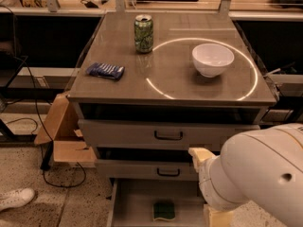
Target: Pick sponge from bottom drawer and place on counter
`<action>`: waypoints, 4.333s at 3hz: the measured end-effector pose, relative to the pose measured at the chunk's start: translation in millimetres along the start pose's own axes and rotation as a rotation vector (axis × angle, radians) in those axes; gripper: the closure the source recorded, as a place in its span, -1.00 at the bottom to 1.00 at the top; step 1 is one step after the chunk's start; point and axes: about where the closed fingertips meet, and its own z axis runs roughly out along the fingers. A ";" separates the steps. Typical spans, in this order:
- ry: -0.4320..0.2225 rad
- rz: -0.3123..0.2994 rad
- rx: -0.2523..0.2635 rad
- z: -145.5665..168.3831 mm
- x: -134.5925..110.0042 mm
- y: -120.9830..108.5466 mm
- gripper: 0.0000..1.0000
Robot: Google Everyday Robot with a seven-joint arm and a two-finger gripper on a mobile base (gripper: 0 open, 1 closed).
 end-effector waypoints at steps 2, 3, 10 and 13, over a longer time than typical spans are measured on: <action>-0.074 0.035 -0.011 28.0 -14.5 -17.9 -1.00; -0.084 0.035 -0.013 44.2 -25.6 -35.5 -1.00; -0.037 0.003 -0.013 191.9 -30.0 -10.7 -1.00; -0.031 0.016 -0.048 232.5 -18.9 -7.9 -1.00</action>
Offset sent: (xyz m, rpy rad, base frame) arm 0.0501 0.0418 -0.0350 0.1142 0.0325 -0.0313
